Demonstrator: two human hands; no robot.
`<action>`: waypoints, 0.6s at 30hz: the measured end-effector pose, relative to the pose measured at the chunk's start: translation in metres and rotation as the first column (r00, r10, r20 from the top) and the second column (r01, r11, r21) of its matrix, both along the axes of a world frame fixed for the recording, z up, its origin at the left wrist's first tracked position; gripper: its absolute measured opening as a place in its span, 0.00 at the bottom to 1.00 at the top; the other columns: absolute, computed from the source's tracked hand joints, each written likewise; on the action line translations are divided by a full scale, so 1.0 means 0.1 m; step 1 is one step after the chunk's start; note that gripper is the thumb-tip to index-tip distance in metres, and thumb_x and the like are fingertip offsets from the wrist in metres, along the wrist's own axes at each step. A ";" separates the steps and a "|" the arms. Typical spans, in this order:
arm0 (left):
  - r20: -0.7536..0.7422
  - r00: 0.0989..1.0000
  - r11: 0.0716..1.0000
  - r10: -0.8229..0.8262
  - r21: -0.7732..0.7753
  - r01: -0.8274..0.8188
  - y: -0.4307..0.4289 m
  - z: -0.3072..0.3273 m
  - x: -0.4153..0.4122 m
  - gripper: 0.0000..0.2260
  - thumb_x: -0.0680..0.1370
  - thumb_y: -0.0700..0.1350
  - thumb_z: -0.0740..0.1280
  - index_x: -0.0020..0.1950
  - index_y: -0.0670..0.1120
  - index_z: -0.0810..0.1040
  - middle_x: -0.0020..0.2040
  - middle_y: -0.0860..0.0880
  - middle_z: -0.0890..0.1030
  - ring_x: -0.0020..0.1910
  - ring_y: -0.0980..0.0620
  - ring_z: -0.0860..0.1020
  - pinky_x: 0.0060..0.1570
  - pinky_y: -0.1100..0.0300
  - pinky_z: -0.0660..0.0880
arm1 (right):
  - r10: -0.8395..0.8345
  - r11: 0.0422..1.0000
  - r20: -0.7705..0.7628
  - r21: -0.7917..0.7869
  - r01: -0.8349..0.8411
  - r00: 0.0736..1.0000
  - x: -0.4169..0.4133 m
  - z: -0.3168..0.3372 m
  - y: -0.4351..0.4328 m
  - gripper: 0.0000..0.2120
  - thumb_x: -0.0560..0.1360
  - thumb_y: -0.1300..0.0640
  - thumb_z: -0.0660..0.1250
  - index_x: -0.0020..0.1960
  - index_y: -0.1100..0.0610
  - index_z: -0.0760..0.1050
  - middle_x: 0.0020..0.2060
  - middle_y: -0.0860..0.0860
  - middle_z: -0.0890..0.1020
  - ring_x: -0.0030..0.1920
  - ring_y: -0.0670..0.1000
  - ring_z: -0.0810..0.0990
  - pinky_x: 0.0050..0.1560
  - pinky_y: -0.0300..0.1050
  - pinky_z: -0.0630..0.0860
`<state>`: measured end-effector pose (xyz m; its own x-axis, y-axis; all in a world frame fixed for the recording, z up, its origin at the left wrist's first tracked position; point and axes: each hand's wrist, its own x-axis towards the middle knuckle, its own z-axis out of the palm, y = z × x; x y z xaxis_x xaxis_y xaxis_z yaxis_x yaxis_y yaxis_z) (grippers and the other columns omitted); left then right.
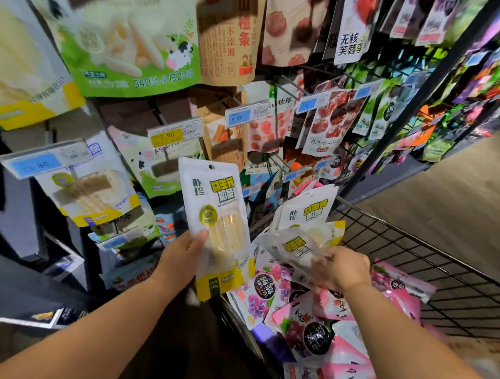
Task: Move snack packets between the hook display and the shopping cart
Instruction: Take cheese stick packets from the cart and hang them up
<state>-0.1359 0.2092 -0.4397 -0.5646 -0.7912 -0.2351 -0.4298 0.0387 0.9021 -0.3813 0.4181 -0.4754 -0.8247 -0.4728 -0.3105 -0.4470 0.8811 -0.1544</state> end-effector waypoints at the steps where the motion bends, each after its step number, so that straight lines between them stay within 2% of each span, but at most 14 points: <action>1: -0.011 1.000 1.000 -0.015 -0.008 0.015 -0.02 0.03 -0.01 0.12 0.78 0.54 0.63 0.43 0.48 0.77 0.41 0.47 0.79 0.43 0.48 0.75 0.43 0.60 0.69 | -0.034 0.999 0.045 -0.037 0.036 0.998 0.00 0.04 0.00 0.13 0.78 0.41 0.61 0.40 0.47 0.74 0.40 0.48 0.82 0.50 0.55 0.79 0.46 0.42 0.68; 2: -0.025 1.000 1.000 -0.001 -0.007 0.001 -0.02 0.11 -0.02 0.10 0.80 0.51 0.63 0.41 0.48 0.76 0.37 0.48 0.78 0.39 0.50 0.75 0.38 0.64 0.69 | -0.075 0.992 0.104 -0.095 0.085 0.992 0.01 0.09 0.00 0.12 0.77 0.41 0.64 0.43 0.47 0.77 0.43 0.50 0.83 0.51 0.56 0.80 0.49 0.44 0.73; 3: -0.085 0.996 0.996 0.034 -0.075 -0.041 -0.02 0.20 0.00 0.09 0.81 0.45 0.61 0.41 0.47 0.74 0.34 0.49 0.76 0.34 0.51 0.74 0.33 0.66 0.68 | -0.116 0.975 0.168 -0.168 0.144 0.979 0.02 0.13 -0.01 0.12 0.76 0.40 0.67 0.45 0.48 0.79 0.46 0.50 0.84 0.52 0.56 0.81 0.53 0.46 0.76; 4: -0.151 0.988 0.996 0.033 0.087 -0.020 -0.03 0.37 0.00 0.08 0.81 0.39 0.59 0.43 0.45 0.73 0.31 0.48 0.76 0.30 0.51 0.74 0.28 0.66 0.69 | -0.138 0.955 0.216 -0.232 0.188 0.967 0.03 0.19 0.00 0.12 0.74 0.41 0.69 0.47 0.49 0.81 0.47 0.50 0.84 0.51 0.56 0.81 0.54 0.48 0.78; 5: -0.145 0.984 0.994 -0.102 0.032 0.107 -0.13 0.35 0.03 0.07 0.81 0.36 0.57 0.47 0.42 0.72 0.30 0.44 0.77 0.29 0.47 0.75 0.26 0.65 0.70 | -0.148 0.935 0.247 -0.279 0.217 0.958 0.04 0.23 -0.01 0.12 0.73 0.42 0.70 0.49 0.49 0.82 0.47 0.51 0.84 0.50 0.56 0.81 0.53 0.48 0.78; 6: -0.161 0.978 0.987 -0.131 -0.115 0.113 -0.19 0.31 0.09 0.08 0.83 0.38 0.55 0.51 0.39 0.72 0.32 0.40 0.79 0.32 0.43 0.77 0.27 0.62 0.73 | -0.150 0.918 0.261 -0.322 0.232 0.954 0.06 0.28 -0.02 0.11 0.73 0.43 0.71 0.47 0.50 0.81 0.45 0.52 0.84 0.48 0.56 0.81 0.51 0.48 0.78; 7: -0.219 0.966 0.990 -0.140 0.005 0.144 -0.23 0.32 0.09 0.11 0.84 0.46 0.55 0.53 0.39 0.73 0.37 0.38 0.81 0.39 0.41 0.78 0.34 0.59 0.77 | -0.156 0.895 0.272 -0.369 0.252 0.950 0.09 0.33 -0.04 0.11 0.73 0.44 0.72 0.45 0.51 0.80 0.41 0.53 0.84 0.45 0.55 0.81 0.47 0.47 0.77; 8: -0.269 0.962 0.995 -0.041 0.076 0.063 -0.18 0.48 0.07 0.15 0.82 0.53 0.57 0.54 0.42 0.74 0.43 0.40 0.81 0.48 0.41 0.79 0.44 0.55 0.78 | -0.161 0.866 0.280 -0.421 0.272 0.946 0.12 0.40 -0.05 0.11 0.73 0.45 0.72 0.42 0.53 0.80 0.38 0.53 0.83 0.41 0.55 0.80 0.43 0.47 0.76; 9: -0.206 0.978 1.000 0.023 0.010 -0.022 -0.20 0.45 0.09 0.14 0.81 0.54 0.57 0.55 0.46 0.74 0.49 0.45 0.80 0.55 0.43 0.78 0.51 0.54 0.75 | -0.169 0.834 0.290 -0.467 0.293 0.942 0.15 0.46 -0.07 0.11 0.72 0.46 0.73 0.40 0.54 0.80 0.37 0.54 0.83 0.39 0.55 0.80 0.41 0.47 0.76; 10: -0.132 0.991 0.997 0.026 0.076 -0.016 -0.16 0.52 0.12 0.11 0.82 0.54 0.57 0.56 0.49 0.72 0.53 0.49 0.77 0.59 0.48 0.75 0.55 0.55 0.70 | -0.168 0.803 0.303 -0.510 0.308 0.938 0.17 0.53 -0.09 0.11 0.72 0.47 0.73 0.40 0.54 0.81 0.37 0.54 0.83 0.39 0.55 0.80 0.41 0.47 0.76; 12: -0.076 0.997 0.997 -0.031 0.075 0.037 -0.16 0.60 0.18 0.10 0.83 0.53 0.54 0.62 0.55 0.69 0.60 0.55 0.71 0.60 0.56 0.68 0.57 0.59 0.63 | -0.153 0.733 0.338 -0.591 0.336 0.929 0.23 0.68 -0.13 0.08 0.72 0.49 0.74 0.41 0.54 0.81 0.36 0.51 0.83 0.38 0.53 0.81 0.39 0.46 0.77; 15: -0.152 0.988 0.992 -0.022 0.123 0.041 -0.24 0.64 0.23 0.19 0.82 0.53 0.55 0.72 0.51 0.68 0.66 0.56 0.70 0.66 0.54 0.67 0.61 0.59 0.61 | -0.085 0.611 0.380 -0.710 0.349 0.921 0.34 0.90 -0.19 0.06 0.73 0.53 0.74 0.40 0.53 0.81 0.33 0.47 0.82 0.34 0.49 0.79 0.32 0.40 0.73; 17: -0.227 0.974 0.988 -0.005 0.149 0.040 -0.26 0.73 0.27 0.19 0.82 0.52 0.56 0.73 0.50 0.67 0.64 0.56 0.70 0.63 0.57 0.67 0.61 0.61 0.60 | -0.020 0.549 0.412 -0.757 0.354 0.911 0.39 1.02 -0.24 0.04 0.73 0.54 0.74 0.41 0.53 0.81 0.34 0.45 0.83 0.35 0.47 0.80 0.33 0.38 0.73; 18: -0.248 0.969 0.985 0.014 0.172 0.030 -0.28 0.78 0.31 0.19 0.82 0.51 0.56 0.72 0.50 0.66 0.62 0.57 0.70 0.61 0.58 0.66 0.61 0.61 0.60 | 0.020 0.520 0.432 -0.775 0.360 0.902 0.42 1.08 -0.27 0.03 0.72 0.55 0.74 0.42 0.54 0.82 0.35 0.45 0.84 0.38 0.48 0.81 0.37 0.40 0.75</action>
<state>-0.1048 0.1812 -0.3622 -0.6286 -0.7458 -0.2205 -0.1930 -0.1250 0.9732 -0.3392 0.3907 -0.3677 -0.8394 -0.5270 -0.1333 -0.0488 0.3172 -0.9471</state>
